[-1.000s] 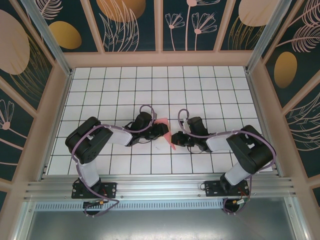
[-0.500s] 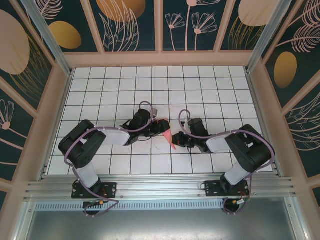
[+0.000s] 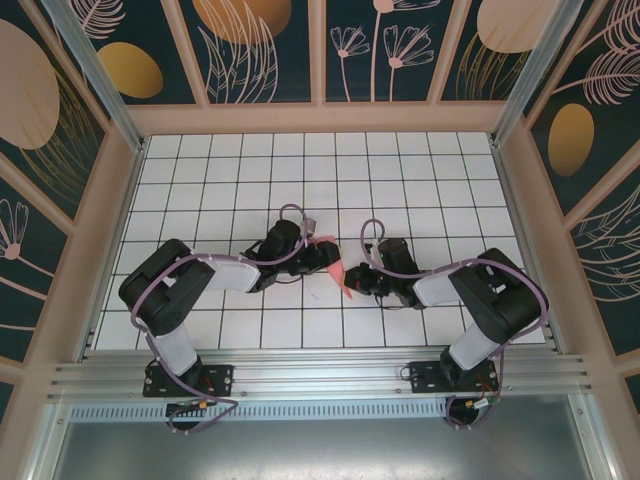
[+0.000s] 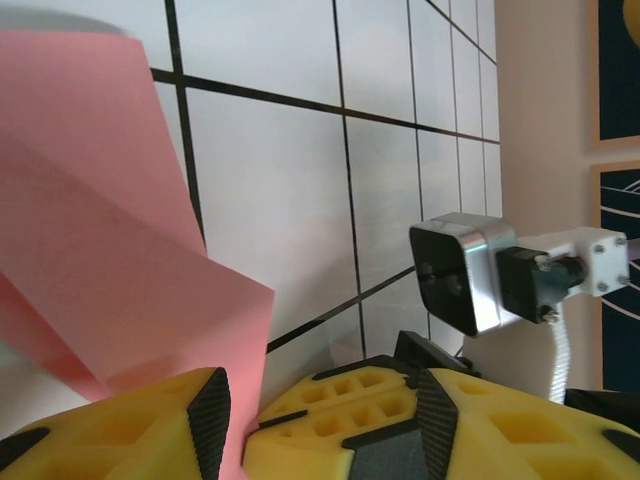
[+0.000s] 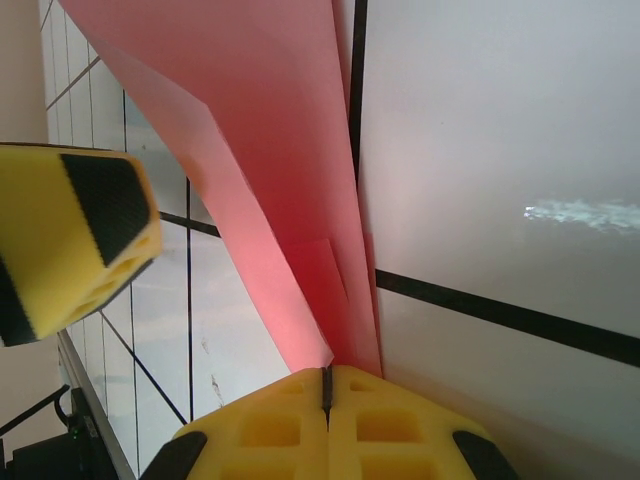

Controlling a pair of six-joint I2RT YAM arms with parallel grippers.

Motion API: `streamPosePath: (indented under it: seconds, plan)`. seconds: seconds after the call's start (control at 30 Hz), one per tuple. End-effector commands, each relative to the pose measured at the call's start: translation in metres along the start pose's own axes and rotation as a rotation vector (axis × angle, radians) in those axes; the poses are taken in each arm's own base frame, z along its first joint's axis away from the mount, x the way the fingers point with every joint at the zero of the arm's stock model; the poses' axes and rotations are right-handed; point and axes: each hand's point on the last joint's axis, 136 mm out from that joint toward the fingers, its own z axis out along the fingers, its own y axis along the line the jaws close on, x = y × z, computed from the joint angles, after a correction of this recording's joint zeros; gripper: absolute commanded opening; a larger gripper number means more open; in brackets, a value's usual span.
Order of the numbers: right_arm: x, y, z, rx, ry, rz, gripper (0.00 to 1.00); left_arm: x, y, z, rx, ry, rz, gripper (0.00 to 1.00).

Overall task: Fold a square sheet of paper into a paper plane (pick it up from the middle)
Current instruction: Fold the wing for the fifth time at the center of the table.

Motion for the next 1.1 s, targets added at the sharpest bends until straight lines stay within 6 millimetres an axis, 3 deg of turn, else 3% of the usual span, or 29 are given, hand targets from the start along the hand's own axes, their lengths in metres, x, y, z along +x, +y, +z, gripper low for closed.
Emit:
streamPosePath:
  seconds: [0.0, 0.63, 0.87, 1.07]
  plan:
    - [0.012, -0.021, 0.003, 0.067, 0.035, 0.053, 0.00, -0.006, -0.008, 0.007, 0.038, 0.000, 0.016, 0.55]
    - [0.005, -0.012, -0.001, 0.075, 0.036, 0.035, 0.00, 0.002, 0.048, 0.026, -0.119, 0.003, -0.055, 0.51]
    - [-0.011, 0.005, -0.021, 0.112, -0.013, -0.023, 0.11, 0.008, 0.060, 0.028, -0.163, 0.031, -0.064, 0.50]
    - [-0.018, 0.037, -0.033, 0.043, -0.013, -0.096, 0.17, 0.010, 0.064, 0.030, -0.183, 0.047, -0.058, 0.50]
